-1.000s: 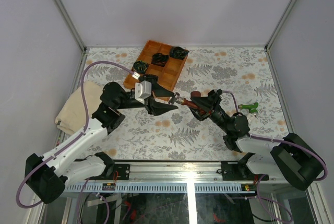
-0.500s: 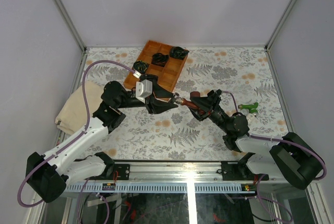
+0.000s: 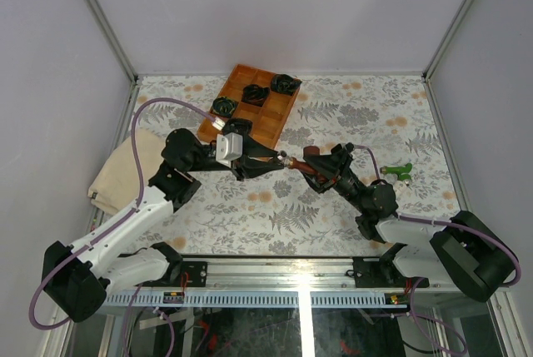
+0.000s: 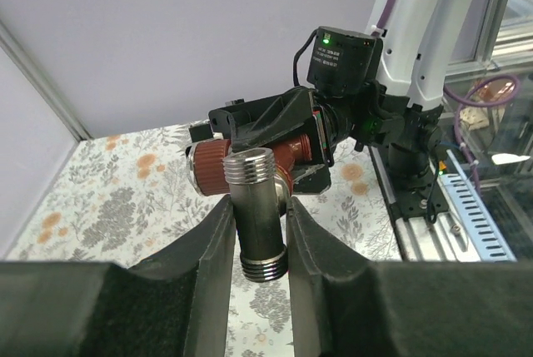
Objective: Install the water faucets
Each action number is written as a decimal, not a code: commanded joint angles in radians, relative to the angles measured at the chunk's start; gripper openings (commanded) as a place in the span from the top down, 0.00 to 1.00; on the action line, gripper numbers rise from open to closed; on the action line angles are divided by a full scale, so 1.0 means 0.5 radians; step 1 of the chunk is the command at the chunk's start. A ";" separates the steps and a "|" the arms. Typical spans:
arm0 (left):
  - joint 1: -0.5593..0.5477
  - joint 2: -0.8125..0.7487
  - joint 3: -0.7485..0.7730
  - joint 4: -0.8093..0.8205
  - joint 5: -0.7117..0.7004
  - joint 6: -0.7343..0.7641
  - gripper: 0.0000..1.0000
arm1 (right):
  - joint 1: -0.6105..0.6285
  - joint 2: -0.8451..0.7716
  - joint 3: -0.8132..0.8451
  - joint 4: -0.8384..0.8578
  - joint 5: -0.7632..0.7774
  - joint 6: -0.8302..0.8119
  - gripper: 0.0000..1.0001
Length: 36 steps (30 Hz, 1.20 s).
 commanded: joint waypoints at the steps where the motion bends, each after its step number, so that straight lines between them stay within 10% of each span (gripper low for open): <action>1: 0.000 0.010 -0.038 0.146 0.213 0.348 0.94 | 0.008 -0.041 0.005 0.226 0.010 0.436 1.00; 8: 0.001 0.035 0.021 0.019 0.215 0.457 0.78 | 0.007 -0.059 -0.010 0.221 0.010 0.421 1.00; 19: 0.002 -0.052 0.033 0.130 -0.038 0.027 0.02 | 0.008 -0.072 0.018 0.177 0.024 0.288 1.00; 27: 0.001 -0.335 -0.043 0.074 -0.788 -0.736 0.00 | 0.002 -0.091 0.067 0.105 0.098 -0.085 1.00; 32: 0.001 -0.544 0.123 -0.725 -1.588 -1.503 0.00 | -0.003 -0.055 0.095 0.115 0.123 -0.268 1.00; 36: 0.000 -0.546 0.220 -1.160 -1.575 -1.984 0.00 | -0.005 0.001 0.118 0.211 0.136 -0.367 1.00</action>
